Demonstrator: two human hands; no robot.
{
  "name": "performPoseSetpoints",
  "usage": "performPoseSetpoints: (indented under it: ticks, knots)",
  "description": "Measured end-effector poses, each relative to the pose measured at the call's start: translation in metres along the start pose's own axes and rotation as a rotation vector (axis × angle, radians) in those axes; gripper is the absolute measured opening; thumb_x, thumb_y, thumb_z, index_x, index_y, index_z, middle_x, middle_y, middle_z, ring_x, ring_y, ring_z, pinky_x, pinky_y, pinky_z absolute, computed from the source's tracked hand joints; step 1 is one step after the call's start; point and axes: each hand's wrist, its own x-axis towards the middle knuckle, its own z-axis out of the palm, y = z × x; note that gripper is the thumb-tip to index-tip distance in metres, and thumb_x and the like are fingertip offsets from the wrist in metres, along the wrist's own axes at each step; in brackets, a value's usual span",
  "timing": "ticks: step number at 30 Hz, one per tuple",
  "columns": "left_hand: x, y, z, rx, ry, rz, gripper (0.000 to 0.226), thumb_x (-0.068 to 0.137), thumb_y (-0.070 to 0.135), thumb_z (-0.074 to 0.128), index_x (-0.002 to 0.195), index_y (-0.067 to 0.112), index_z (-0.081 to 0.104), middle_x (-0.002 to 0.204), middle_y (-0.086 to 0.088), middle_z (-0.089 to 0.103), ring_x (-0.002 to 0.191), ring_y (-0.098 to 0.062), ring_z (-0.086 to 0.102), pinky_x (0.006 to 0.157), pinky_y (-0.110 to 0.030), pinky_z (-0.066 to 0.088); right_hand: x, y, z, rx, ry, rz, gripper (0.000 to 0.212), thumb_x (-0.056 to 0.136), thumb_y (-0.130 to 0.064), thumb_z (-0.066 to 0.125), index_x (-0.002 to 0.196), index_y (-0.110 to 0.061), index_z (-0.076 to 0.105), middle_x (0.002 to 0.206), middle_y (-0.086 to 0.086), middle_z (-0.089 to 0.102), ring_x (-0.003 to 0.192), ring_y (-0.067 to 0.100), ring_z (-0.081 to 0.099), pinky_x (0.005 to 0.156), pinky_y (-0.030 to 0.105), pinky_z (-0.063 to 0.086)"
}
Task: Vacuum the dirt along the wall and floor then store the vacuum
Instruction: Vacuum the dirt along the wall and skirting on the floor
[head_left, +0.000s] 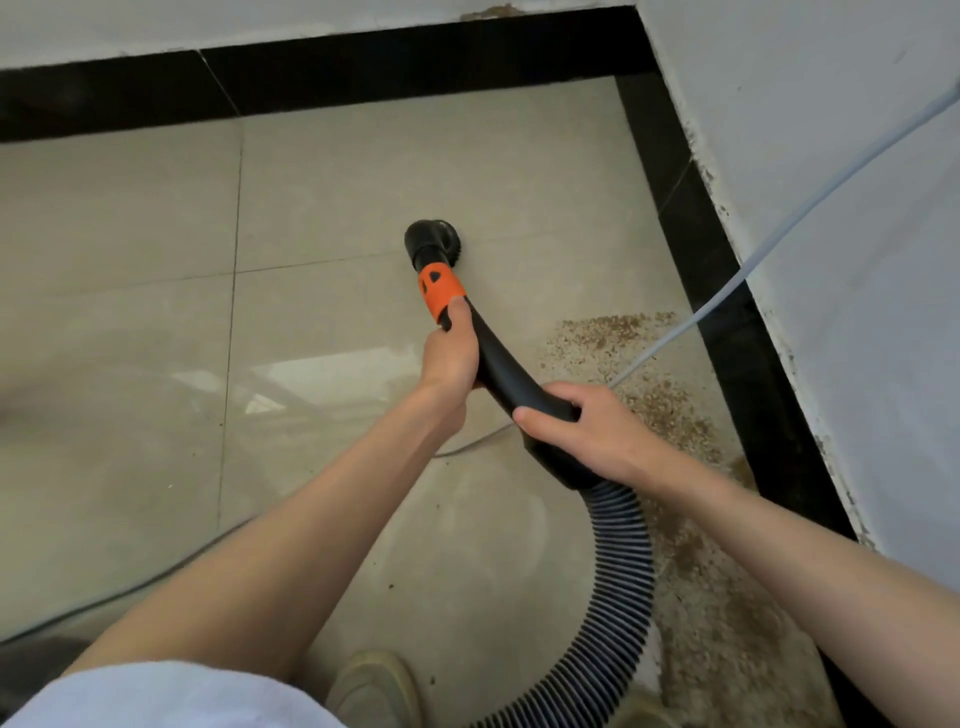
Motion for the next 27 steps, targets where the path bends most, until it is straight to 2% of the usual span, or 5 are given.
performPoseSetpoints:
  ticks: [5,13,19,23,27]
  knots:
    - [0.021,0.024,-0.007,0.039,0.057,0.062,0.04,0.095,0.048,0.043,0.103,0.009,0.043,0.093,-0.006,0.054,0.096,-0.027,0.057,0.093,-0.04,0.05,0.034,-0.017,0.005,0.062,-0.027,-0.036,0.035,0.091,-0.035,0.064,0.101,-0.001,0.069,0.086,0.011,0.071,0.068,0.011,0.065,0.064,0.021,0.05]
    - [-0.004,-0.003,-0.053,0.052,0.31,-0.015,0.051,0.094,0.051,0.039,0.117,0.006,0.05,0.101,-0.007,0.055,0.096,-0.026,0.056,0.083,-0.033,0.045,0.025,-0.022,0.04,0.091,-0.25,-0.067,0.02,0.093,-0.034,0.06,0.081,-0.019,0.064,0.069,-0.006,0.063,0.056,-0.003,0.057,0.055,0.009,0.041]
    - [-0.049,-0.029,-0.097,-0.019,0.538,-0.099,0.039,0.095,0.049,0.039,0.104,0.012,0.046,0.102,-0.007,0.056,0.099,-0.027,0.056,0.084,-0.034,0.044,-0.001,-0.031,0.076,0.138,-0.448,-0.069,0.013,0.092,-0.028,0.064,0.082,-0.021,0.065,0.069,-0.007,0.066,0.062,0.004,0.06,0.062,0.018,0.046]
    - [-0.077,-0.044,-0.125,0.01,0.624,-0.173,0.047,0.096,0.049,0.036,0.12,0.009,0.047,0.112,-0.009,0.055,0.101,-0.025,0.053,0.086,-0.032,0.04,-0.015,-0.025,0.104,0.1,-0.519,-0.04,0.021,0.09,-0.035,0.067,0.078,-0.017,0.067,0.075,0.002,0.069,0.068,0.01,0.062,0.069,0.031,0.049]
    - [-0.09,-0.062,-0.142,0.049,0.719,-0.21,0.054,0.097,0.048,0.035,0.121,0.003,0.051,0.123,-0.016,0.056,0.115,-0.033,0.053,0.096,-0.037,0.042,-0.027,-0.023,0.122,0.046,-0.581,-0.021,0.024,0.087,-0.038,0.069,0.07,-0.022,0.064,0.063,-0.009,0.063,0.062,0.005,0.057,0.063,0.024,0.044]
